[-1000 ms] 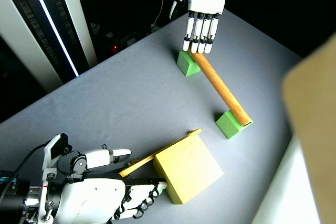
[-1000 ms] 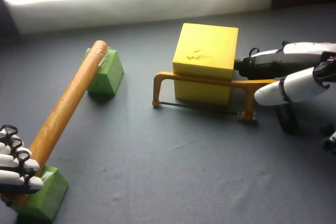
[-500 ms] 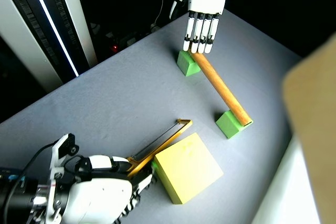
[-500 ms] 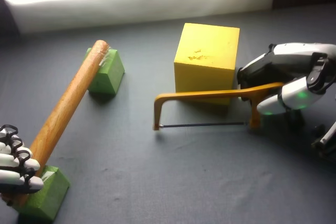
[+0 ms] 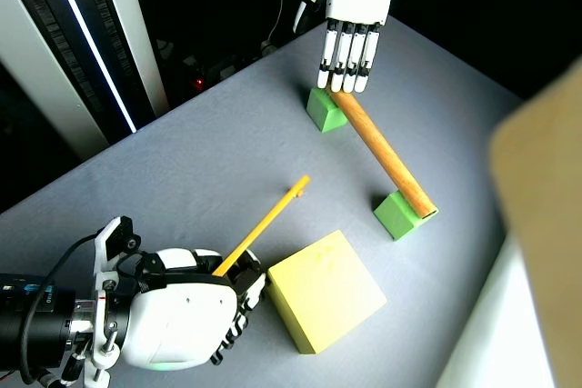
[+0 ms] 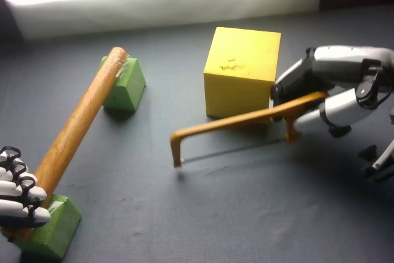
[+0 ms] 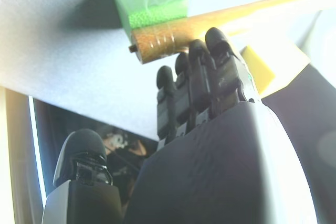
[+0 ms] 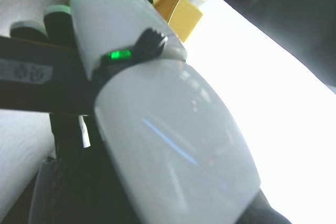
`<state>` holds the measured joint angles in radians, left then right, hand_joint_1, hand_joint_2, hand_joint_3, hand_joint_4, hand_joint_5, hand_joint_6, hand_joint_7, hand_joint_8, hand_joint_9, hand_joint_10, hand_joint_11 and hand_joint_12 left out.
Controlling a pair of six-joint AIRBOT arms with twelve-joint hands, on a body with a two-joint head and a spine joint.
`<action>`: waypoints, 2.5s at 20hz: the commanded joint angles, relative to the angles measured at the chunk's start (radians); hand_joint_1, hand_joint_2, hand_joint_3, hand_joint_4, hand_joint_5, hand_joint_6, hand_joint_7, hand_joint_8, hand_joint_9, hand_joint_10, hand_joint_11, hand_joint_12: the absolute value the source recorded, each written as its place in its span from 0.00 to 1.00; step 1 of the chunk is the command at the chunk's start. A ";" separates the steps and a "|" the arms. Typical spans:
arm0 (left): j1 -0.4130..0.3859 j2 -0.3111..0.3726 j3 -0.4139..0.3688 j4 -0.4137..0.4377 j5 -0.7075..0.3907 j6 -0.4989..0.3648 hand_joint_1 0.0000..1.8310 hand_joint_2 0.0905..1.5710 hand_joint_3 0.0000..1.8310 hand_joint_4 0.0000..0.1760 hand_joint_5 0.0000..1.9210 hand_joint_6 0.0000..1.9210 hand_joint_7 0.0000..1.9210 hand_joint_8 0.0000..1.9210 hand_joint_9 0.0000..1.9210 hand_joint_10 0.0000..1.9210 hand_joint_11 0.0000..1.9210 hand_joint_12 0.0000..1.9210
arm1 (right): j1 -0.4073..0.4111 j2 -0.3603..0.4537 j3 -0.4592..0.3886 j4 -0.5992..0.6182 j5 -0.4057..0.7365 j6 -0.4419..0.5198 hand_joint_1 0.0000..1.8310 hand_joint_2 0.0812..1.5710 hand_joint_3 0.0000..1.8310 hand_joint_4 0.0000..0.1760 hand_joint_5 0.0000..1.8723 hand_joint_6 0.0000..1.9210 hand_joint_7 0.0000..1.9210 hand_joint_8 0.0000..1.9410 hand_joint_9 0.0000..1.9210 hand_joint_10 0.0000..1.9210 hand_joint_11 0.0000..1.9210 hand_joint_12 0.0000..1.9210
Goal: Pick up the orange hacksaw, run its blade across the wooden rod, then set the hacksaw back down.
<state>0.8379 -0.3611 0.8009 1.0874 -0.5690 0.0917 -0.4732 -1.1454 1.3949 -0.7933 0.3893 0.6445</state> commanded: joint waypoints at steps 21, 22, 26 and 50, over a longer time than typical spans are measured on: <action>-0.006 0.000 0.012 -0.025 -0.032 -0.001 0.12 0.74 0.00 0.05 0.14 0.00 0.13 0.00 0.11 0.00 0.00 0.22 | 0.219 -0.025 -0.137 0.547 -0.021 -0.483 0.74 0.74 0.00 0.00 0.43 0.56 0.43 0.67 0.41 0.76 0.33 0.82; -0.006 0.000 0.012 -0.025 -0.032 -0.001 0.13 0.74 0.00 0.05 0.13 0.00 0.12 0.00 0.10 0.00 0.00 0.21 | 0.226 -0.035 -0.128 0.547 -0.033 -0.494 0.74 0.75 0.00 0.00 0.43 0.56 0.42 0.67 0.41 0.76 0.32 0.83; -0.006 -0.001 0.013 -0.025 -0.032 -0.001 0.12 0.74 0.00 0.08 0.13 0.00 0.12 0.00 0.11 0.00 0.00 0.20 | 0.271 -0.107 -0.074 0.548 -0.088 -0.551 0.74 0.74 0.00 0.00 0.45 0.52 0.43 0.67 0.41 0.77 0.31 0.83; -0.014 -0.003 0.016 -0.025 -0.032 -0.001 0.12 0.74 0.00 0.03 0.14 0.00 0.12 0.00 0.12 0.00 0.00 0.22 | 0.356 -0.344 -0.006 0.546 -0.325 -0.705 0.74 0.74 0.00 0.00 0.44 0.53 0.42 0.68 0.39 0.77 0.31 0.83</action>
<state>0.8337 -0.3641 0.8112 1.0885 -0.5739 0.0917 -0.1371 -1.4994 1.3914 -0.2581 -0.0437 -0.0757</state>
